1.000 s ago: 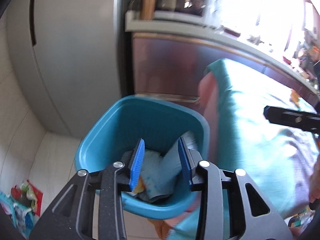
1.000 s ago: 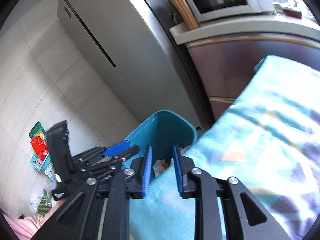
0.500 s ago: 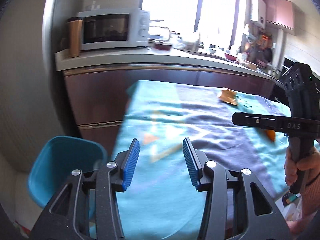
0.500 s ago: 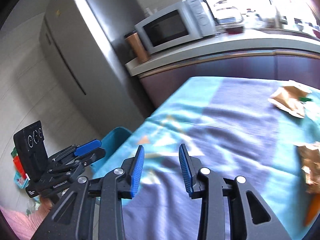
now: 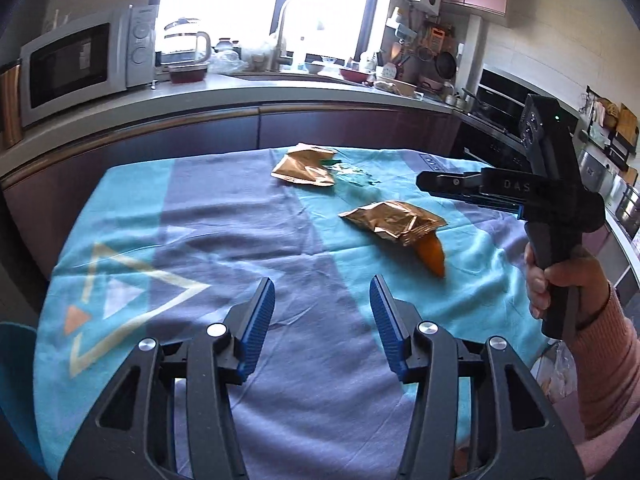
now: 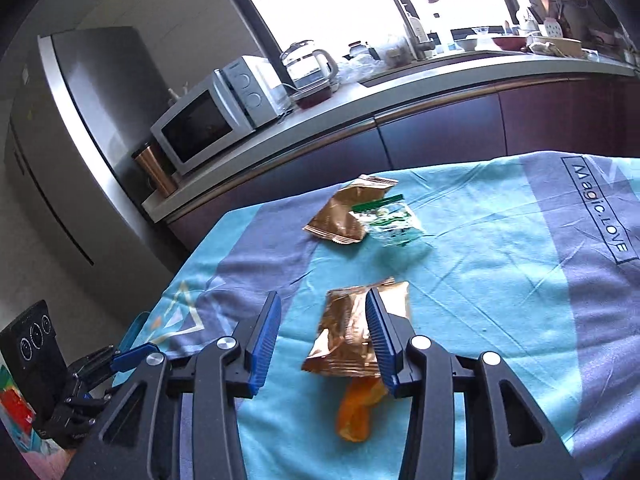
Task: Collect trash
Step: 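Reach the left tool to the gold snack wrapper and grasp it, then lift the gold wrapper with the left tool while the right tool grasps the green candy wrapper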
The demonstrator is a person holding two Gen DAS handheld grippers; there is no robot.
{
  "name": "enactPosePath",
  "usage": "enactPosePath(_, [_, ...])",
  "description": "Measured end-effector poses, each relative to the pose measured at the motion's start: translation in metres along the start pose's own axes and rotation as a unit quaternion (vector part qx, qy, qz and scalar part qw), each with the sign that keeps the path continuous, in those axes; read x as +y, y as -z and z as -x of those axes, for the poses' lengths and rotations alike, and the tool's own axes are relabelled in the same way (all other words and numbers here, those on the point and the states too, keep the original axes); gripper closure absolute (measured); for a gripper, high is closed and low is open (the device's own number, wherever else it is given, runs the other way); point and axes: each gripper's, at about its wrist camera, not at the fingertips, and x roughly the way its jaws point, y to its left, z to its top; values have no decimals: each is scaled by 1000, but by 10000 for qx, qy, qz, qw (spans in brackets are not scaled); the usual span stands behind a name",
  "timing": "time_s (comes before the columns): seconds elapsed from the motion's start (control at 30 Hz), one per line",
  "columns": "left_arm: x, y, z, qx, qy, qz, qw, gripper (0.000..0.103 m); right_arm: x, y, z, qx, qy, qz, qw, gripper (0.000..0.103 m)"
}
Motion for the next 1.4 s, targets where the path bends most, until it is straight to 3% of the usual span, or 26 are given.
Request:
enactPosePath(0.3, [-42,-19,-59,466,445,-168,9978,46,-46,-1,-2,75,32,-325,9994,61])
enactPosePath(0.5, [-44,-29,-99,869,725,168,9934,45,-59,-9,-15,183,-85,-404,9990,60])
enactPosePath(0.73, [-37,-35,-125,1093,1059,630,9863,45,-61,-7,-37,552,-255,-409,9973,61])
enactPosePath(0.97, [-34,-35,-139,1251,1423,991,9769,44,-55,-2,-47,814,-712,-438,9932,67])
enactPosePath(1.17, [-22,-37,-144,1247,1425,1353,9725,43,-37,0,-52,941,-1015,-263,9900,72])
enactPosePath(1.23, [-16,-37,-146,1269,1368,1448,9717,56,-32,-1,-53,952,-1049,-189,9897,72])
enactPosePath(1.33, [-8,-34,-147,1288,1445,1607,9678,63,-27,-3,-54,987,-1024,-69,9898,72])
enactPosePath(1.4, [-5,-34,-143,1226,1371,1597,9699,69,-26,-6,-56,987,-975,-21,9903,70])
